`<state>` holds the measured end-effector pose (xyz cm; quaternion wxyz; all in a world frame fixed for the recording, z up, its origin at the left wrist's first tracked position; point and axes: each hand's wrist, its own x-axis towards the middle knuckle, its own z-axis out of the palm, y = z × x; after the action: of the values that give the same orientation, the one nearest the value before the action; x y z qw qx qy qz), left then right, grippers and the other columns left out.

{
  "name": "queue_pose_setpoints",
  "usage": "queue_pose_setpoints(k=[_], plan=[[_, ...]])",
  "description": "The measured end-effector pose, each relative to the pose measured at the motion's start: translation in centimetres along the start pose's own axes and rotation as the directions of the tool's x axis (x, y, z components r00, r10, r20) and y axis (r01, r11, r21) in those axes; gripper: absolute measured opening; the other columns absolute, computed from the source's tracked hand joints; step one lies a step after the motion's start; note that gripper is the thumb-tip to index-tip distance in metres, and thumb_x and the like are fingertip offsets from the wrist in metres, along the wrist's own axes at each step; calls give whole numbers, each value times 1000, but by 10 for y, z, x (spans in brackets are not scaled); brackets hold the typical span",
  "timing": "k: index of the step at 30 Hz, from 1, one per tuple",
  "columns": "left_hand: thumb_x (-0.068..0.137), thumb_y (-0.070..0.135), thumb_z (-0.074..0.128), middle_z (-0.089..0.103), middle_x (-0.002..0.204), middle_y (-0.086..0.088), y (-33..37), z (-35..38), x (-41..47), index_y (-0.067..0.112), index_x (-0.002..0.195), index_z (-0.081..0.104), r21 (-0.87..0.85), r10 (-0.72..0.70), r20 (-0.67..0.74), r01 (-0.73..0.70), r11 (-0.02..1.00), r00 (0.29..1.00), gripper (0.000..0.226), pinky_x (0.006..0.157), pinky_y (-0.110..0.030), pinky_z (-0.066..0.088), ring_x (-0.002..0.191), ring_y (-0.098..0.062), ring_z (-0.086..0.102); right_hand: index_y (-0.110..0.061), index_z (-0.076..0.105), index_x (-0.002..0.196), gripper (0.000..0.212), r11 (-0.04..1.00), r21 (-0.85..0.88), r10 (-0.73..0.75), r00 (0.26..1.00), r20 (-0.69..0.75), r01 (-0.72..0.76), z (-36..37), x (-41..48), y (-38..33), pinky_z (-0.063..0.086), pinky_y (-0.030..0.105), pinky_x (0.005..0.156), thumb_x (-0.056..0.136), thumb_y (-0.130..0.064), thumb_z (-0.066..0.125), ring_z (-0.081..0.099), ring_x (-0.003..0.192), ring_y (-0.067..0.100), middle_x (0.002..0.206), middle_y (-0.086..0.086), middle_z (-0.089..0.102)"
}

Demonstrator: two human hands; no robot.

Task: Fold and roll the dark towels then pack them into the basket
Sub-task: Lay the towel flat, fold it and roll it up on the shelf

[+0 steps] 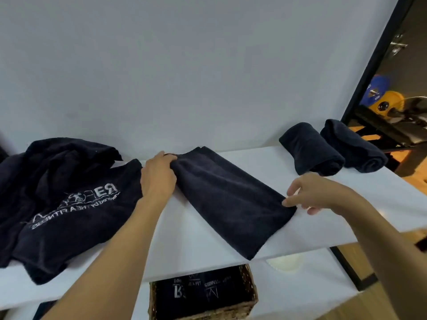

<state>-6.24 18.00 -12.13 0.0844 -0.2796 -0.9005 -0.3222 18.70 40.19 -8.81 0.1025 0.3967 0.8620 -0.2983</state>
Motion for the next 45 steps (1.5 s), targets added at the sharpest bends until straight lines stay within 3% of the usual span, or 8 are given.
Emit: queue_pose_setpoints(k=[4, 8, 14, 17, 22, 26, 32, 45], plan=[[94, 20, 56, 41, 149, -8, 27, 23, -28, 14, 138, 48, -315, -234, 101, 254, 914, 967, 45, 105, -32, 37, 133, -24, 43, -17, 54, 126, 59, 993, -86, -99, 976, -194, 84, 33, 0, -8, 47, 33, 88, 85, -59, 61, 59, 106, 20, 120, 2, 59], [94, 19, 61, 9, 162, -11, 26, 24, -51, 16, 146, 37, -206, -168, 158, 199, 958, 973, 57, 116, -37, 28, 147, -28, 20, -11, 57, 84, 36, 996, 43, -73, 983, -166, 81, 51, -3, -18, 44, 29, 65, 82, -45, 68, 60, 76, 20, 87, 8, 64], [97, 35, 54, 6, 163, -5, 43, 29, -114, 23, 143, 43, -169, 39, 309, 14, 985, 950, 49, 121, -42, 12, 150, -28, -5, -17, 59, 110, 32, 895, 438, -99, 995, 12, 84, 49, -29, -16, 55, 31, 68, 85, -32, 72, 67, 90, 22, 104, 4, 69], [97, 11, 53, 13, 162, -6, 43, 26, -96, 18, 140, 48, -266, -40, 263, 112, 957, 964, 44, 119, -34, 14, 150, -26, 3, -16, 46, 130, 48, 893, 436, -34, 984, -173, 108, 57, -41, -19, 50, 25, 62, 88, -21, 68, 60, 85, 11, 116, 3, 60], [86, -10, 43, 32, 155, -7, 39, 15, -52, 14, 129, 59, -238, -111, 230, 166, 957, 967, 52, 108, -21, 26, 141, -23, 34, -25, 43, 120, 41, 878, 468, -196, 968, 154, 103, 83, -94, -31, 55, 26, 54, 88, -18, 68, 68, 61, 18, 91, 8, 70], [100, 30, 43, 27, 157, -10, 41, 24, -30, 15, 142, 45, 21, 30, 328, -39, 999, 944, 44, 114, -42, 23, 145, -29, 22, -30, 52, 124, 37, 980, 40, -182, 954, -237, 197, 62, -70, -28, 50, 29, 79, 91, -46, 59, 65, 86, 13, 89, -9, 66], [98, 59, 7, 4, 163, -11, 55, 53, -70, 17, 155, 8, 392, 185, 501, -413, 822, 845, 71, 118, -56, -8, 150, -30, -6, -15, 68, 94, 12, 876, 405, -108, 926, -363, 261, 37, 30, -48, 60, 30, 65, 89, -17, 57, 68, 68, 15, 83, 6, 72], [98, 37, 45, 54, 130, 2, 90, 70, -67, 21, 130, 56, 64, 328, 386, -380, 923, 862, 37, 117, -49, 20, 127, -22, 45, -6, 53, 71, 9, 929, 359, 37, 944, -327, 87, 25, 117, -87, 45, 31, 56, 72, -9, 61, 55, 58, 27, 67, 13, 60]])
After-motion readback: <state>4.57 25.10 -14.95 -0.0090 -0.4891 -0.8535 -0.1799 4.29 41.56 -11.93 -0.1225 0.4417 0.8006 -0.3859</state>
